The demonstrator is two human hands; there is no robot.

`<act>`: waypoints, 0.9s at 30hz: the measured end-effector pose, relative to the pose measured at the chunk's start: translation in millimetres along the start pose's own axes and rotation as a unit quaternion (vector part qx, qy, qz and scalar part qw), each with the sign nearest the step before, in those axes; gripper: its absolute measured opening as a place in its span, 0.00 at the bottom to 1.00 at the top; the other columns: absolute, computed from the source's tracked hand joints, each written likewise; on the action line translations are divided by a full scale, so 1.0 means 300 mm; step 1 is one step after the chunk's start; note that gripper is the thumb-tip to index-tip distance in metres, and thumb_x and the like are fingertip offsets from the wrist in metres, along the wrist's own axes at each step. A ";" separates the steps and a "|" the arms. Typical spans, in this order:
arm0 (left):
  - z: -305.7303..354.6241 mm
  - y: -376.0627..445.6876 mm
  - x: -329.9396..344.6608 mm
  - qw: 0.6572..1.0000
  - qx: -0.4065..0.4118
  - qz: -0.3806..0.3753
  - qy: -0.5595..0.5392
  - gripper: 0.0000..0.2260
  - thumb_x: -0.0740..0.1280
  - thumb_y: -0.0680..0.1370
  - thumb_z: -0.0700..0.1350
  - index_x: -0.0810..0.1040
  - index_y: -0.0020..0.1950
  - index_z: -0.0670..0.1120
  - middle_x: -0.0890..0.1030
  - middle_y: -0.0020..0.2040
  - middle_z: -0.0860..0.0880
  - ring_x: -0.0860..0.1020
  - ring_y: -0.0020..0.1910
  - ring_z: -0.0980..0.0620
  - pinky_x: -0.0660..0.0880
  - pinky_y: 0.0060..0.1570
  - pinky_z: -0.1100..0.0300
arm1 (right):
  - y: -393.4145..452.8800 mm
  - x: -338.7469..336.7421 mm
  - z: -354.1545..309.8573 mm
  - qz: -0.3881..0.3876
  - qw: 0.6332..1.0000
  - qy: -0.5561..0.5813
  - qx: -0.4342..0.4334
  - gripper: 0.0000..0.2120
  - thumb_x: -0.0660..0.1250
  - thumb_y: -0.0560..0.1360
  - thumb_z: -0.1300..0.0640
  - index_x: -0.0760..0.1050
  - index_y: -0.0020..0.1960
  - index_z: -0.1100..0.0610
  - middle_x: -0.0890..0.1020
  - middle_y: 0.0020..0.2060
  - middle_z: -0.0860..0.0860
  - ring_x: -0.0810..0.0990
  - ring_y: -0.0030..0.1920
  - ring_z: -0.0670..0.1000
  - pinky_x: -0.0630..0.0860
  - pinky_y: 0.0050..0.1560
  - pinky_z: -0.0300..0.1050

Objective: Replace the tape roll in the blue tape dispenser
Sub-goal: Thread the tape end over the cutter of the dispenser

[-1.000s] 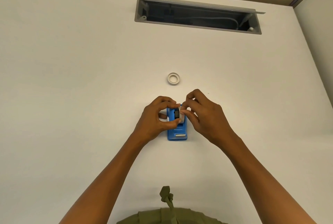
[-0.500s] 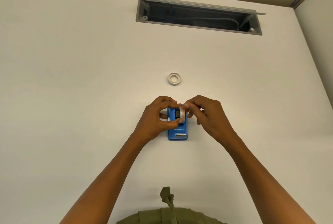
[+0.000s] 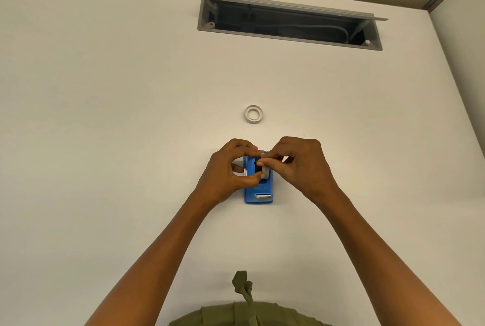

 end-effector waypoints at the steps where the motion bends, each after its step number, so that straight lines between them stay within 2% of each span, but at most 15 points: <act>1: 0.001 0.000 0.000 1.000 0.001 0.001 0.000 0.17 0.75 0.67 0.42 0.77 0.53 0.51 0.75 0.55 0.51 0.75 0.51 0.54 0.75 0.44 0.68 | 0.002 -0.006 -0.001 -0.005 1.000 0.002 0.004 0.05 0.73 0.69 0.55 0.84 0.43 0.56 0.83 0.35 0.49 0.78 0.35 0.45 0.74 0.37 0.36; 3: 0.002 -0.001 0.001 1.000 0.000 0.002 -0.001 0.17 0.75 0.67 0.42 0.78 0.53 0.50 0.75 0.56 0.50 0.75 0.51 0.54 0.76 0.44 0.68 | 0.000 -0.023 -0.005 -0.031 1.000 -0.001 0.005 0.04 0.72 0.69 0.57 0.84 0.43 0.56 0.82 0.36 0.47 0.79 0.36 0.45 0.76 0.37 0.37; 6: -0.001 0.000 0.001 1.000 0.000 0.001 0.006 0.17 0.75 0.66 0.42 0.78 0.53 0.48 0.76 0.56 0.49 0.76 0.51 0.53 0.75 0.44 0.69 | 0.007 -0.041 -0.024 -0.095 0.994 -0.046 -0.006 0.06 0.72 0.68 0.58 0.82 0.45 0.57 0.82 0.39 0.51 0.80 0.38 0.49 0.79 0.39 0.45; 9: -0.004 0.001 -0.001 1.000 0.000 -0.002 0.009 0.17 0.75 0.66 0.41 0.78 0.54 0.46 0.75 0.56 0.50 0.75 0.51 0.53 0.75 0.44 0.70 | 0.036 -0.047 -0.053 -0.133 0.989 -0.066 0.008 0.07 0.73 0.64 0.61 0.79 0.41 0.59 0.82 0.37 0.55 0.80 0.37 0.54 0.79 0.40 0.51; 13: -0.005 0.002 -0.002 1.000 0.002 -0.004 0.011 0.17 0.75 0.66 0.42 0.78 0.54 0.47 0.75 0.55 0.52 0.75 0.50 0.56 0.75 0.44 0.70 | 0.074 -0.051 -0.063 -0.167 0.983 -0.051 0.050 0.07 0.74 0.62 0.64 0.75 0.35 0.60 0.82 0.33 0.58 0.81 0.36 0.57 0.75 0.36 0.47; 17: -0.013 0.006 0.000 1.000 0.000 -0.003 0.011 0.17 0.75 0.66 0.42 0.78 0.54 0.46 0.74 0.54 0.54 0.75 0.49 0.58 0.75 0.43 0.71 | 0.099 -0.050 -0.060 -0.188 0.978 -0.023 0.087 0.05 0.73 0.64 0.66 0.77 0.37 0.62 0.82 0.32 0.58 0.82 0.31 0.56 0.81 0.38 0.49; 20: -0.016 0.007 0.001 1.000 0.003 -0.001 0.008 0.17 0.76 0.66 0.43 0.78 0.52 0.49 0.74 0.52 0.58 0.74 0.49 0.65 0.74 0.41 0.73 | 0.094 -0.052 -0.053 -0.187 0.979 -0.011 0.083 0.03 0.71 0.65 0.66 0.78 0.37 0.62 0.83 0.31 0.56 0.82 0.29 0.53 0.81 0.37 0.48; 22: -0.019 0.007 0.001 1.000 0.000 -0.002 0.010 0.17 0.76 0.66 0.43 0.78 0.52 0.49 0.74 0.53 0.56 0.75 0.49 0.64 0.74 0.41 0.73 | 0.089 -0.049 -0.049 -0.180 0.980 -0.011 0.079 0.02 0.70 0.65 0.66 0.78 0.36 0.61 0.82 0.30 0.55 0.82 0.29 0.52 0.81 0.36 0.46; 25: -0.022 0.008 0.000 1.000 -0.005 -0.002 0.011 0.17 0.76 0.66 0.43 0.78 0.53 0.48 0.74 0.53 0.55 0.75 0.49 0.62 0.74 0.41 0.74 | 0.090 -0.039 -0.044 -0.170 0.983 -0.016 0.071 0.01 0.69 0.67 0.65 0.78 0.37 0.62 0.82 0.31 0.56 0.82 0.30 0.54 0.83 0.37 0.49; 27: -0.021 0.009 0.001 1.000 -0.007 -0.003 0.011 0.17 0.76 0.66 0.43 0.78 0.53 0.47 0.74 0.54 0.54 0.75 0.49 0.60 0.74 0.41 0.74 | 0.087 -0.043 -0.037 -0.165 0.983 -0.007 0.074 0.02 0.68 0.69 0.64 0.79 0.38 0.61 0.83 0.32 0.56 0.83 0.30 0.52 0.82 0.36 0.46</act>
Point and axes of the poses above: each hand's wrist, its own y-axis towards the middle knuckle, its own x-axis out of the palm, z = x × y, the point moved 1 cm from there along y, towards the middle knuckle
